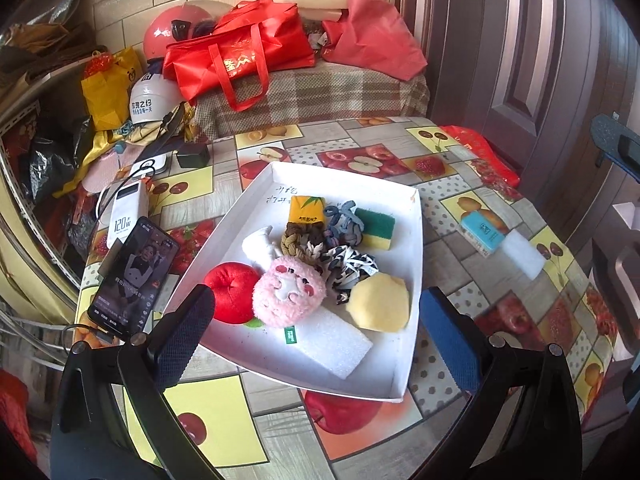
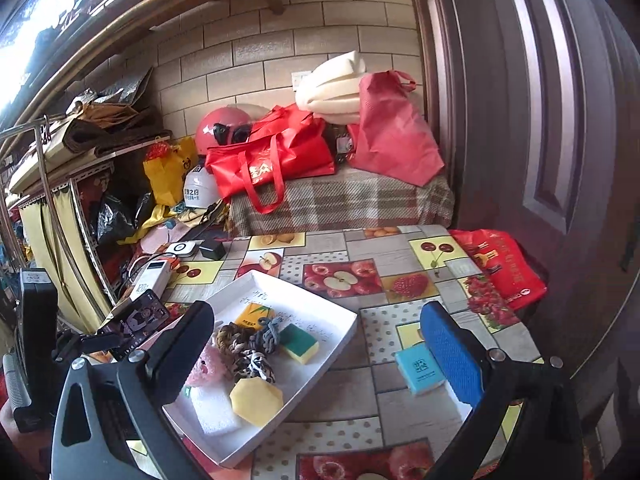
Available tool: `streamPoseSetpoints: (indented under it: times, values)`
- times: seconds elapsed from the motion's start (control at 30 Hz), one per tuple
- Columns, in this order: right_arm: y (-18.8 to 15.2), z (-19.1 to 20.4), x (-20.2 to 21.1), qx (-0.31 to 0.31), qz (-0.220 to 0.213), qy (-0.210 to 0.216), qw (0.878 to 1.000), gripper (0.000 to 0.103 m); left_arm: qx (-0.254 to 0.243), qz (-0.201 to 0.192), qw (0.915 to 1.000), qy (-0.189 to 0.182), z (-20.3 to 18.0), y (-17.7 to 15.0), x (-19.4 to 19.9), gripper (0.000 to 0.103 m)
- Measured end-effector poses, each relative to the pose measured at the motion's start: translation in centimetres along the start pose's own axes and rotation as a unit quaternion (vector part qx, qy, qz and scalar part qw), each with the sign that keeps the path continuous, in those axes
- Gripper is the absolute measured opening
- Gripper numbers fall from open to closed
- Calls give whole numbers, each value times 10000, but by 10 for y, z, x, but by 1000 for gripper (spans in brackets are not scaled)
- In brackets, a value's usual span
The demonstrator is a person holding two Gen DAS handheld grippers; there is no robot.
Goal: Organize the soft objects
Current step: 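Move both tools back toward the blue tissue pack and white foam block, then grasp the blue tissue pack with the left tool while the right tool grasps the white foam block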
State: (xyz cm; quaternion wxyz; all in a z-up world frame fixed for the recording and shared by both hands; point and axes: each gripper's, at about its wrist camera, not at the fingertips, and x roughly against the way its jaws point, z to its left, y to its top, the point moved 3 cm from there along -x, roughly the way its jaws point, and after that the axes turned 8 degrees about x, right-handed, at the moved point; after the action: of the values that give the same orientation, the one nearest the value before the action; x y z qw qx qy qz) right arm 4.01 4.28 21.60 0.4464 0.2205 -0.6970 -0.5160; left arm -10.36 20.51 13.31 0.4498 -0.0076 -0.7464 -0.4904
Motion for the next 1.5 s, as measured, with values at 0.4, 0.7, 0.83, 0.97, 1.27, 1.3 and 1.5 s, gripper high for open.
streamPoseSetpoints:
  times: [0.4,0.7,0.83,0.97,1.27,1.3,1.5]
  values:
    - [49,-90,124,-563,-1541,-979,9816,103,-81,-1999,9780,-587,-7,130,162,103]
    - [88,-138,175,-332,-1882,-1115,9752,103,-740,-3410,9367,-301,-18,232,305,103]
    - [96,-153,185,-157,-1862,-1163,9755,103,-582,-3290,9411,-529,-27,238,311,103]
    - [84,-164,178,-157,-1883,-926,9776,103,-333,-3045,9500,-606,-44,220,279,103]
    - [12,-191,80,-78,-546,-264,9981,103,646,-1353,9838,-983,-78,126,101,103]
    - [-2,-193,63,-61,-258,-178,9995,103,759,-1072,9854,-1082,-82,113,76,103]
    - [-89,-178,-23,738,1204,297,9895,103,615,355,9942,-808,-120,52,-35,103]
